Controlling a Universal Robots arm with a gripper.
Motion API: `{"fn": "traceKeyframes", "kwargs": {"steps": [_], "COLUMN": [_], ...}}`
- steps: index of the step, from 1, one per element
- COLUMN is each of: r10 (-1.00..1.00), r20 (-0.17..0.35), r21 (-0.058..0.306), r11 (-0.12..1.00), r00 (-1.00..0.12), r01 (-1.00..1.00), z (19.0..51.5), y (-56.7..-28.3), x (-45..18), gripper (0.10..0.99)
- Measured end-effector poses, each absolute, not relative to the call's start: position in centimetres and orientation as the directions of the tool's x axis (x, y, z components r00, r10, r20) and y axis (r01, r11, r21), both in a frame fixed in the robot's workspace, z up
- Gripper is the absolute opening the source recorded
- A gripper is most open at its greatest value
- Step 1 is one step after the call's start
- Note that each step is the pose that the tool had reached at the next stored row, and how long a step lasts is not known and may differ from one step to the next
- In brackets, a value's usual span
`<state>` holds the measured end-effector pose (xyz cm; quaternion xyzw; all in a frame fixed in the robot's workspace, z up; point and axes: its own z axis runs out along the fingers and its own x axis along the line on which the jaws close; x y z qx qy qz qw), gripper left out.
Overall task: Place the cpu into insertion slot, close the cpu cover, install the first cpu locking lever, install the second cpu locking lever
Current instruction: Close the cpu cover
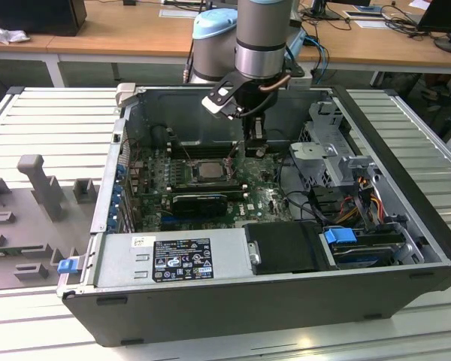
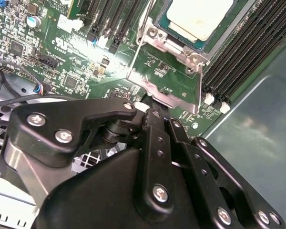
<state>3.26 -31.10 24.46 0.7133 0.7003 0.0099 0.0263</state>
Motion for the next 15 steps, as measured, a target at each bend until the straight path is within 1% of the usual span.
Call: {"fn": "traceKeyframes", "kwargs": {"steps": [15], "r10": [1.0], "r20": [-0.023], "r21": [0.051], "r11": [-0.018], "r00": [0.019], "r01": [0.999], "z": [24.45], "y": [-31.1], "x": [2.83], "gripper": [0.106]}}
